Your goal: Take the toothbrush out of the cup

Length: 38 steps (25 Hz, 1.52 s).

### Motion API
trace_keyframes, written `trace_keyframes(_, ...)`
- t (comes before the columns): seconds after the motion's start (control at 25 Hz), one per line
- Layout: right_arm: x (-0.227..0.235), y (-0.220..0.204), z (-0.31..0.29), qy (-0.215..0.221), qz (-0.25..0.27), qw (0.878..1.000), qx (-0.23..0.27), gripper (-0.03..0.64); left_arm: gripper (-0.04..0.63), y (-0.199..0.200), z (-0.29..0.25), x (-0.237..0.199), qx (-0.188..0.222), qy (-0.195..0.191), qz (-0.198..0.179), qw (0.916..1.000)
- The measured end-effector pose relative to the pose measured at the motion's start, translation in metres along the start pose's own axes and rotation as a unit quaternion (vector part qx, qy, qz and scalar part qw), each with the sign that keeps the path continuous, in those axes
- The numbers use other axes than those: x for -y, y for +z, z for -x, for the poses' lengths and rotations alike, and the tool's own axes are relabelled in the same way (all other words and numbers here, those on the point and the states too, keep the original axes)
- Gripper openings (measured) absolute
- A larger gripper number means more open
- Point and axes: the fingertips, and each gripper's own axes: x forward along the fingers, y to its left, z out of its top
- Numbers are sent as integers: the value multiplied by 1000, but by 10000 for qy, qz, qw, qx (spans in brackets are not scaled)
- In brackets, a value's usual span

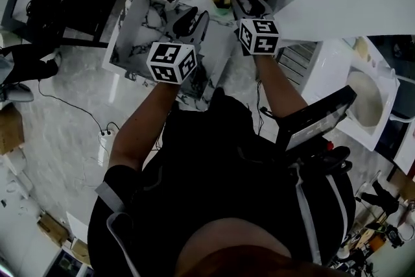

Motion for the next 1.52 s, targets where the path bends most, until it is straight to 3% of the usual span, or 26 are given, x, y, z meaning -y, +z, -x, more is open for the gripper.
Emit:
trace_keyframes(0.4,-1,-10,-34,223,-14,9997,-78,181,106,-9,12,-11,-103,174,79,9998)
trace_keyframes(0.56,2,-10,-40,184,-65,9998,-97,178,106,-4,13,-10,-33,26,71,10000)
trace_keyframes(0.68,-1,-13,-43,191,-17,9997,-161,124,106,0,17,-6,47,-63,-20,10000)
trace_keyframes(0.92,-5,-3,-41,246,-55,9997,-30,69,106,5,23,-15,19,149,-12,9999)
trace_keyframes(1.52,-22,61,3,-273,133,9978,590,58,104,42,47,1,232,-531,-398,9975)
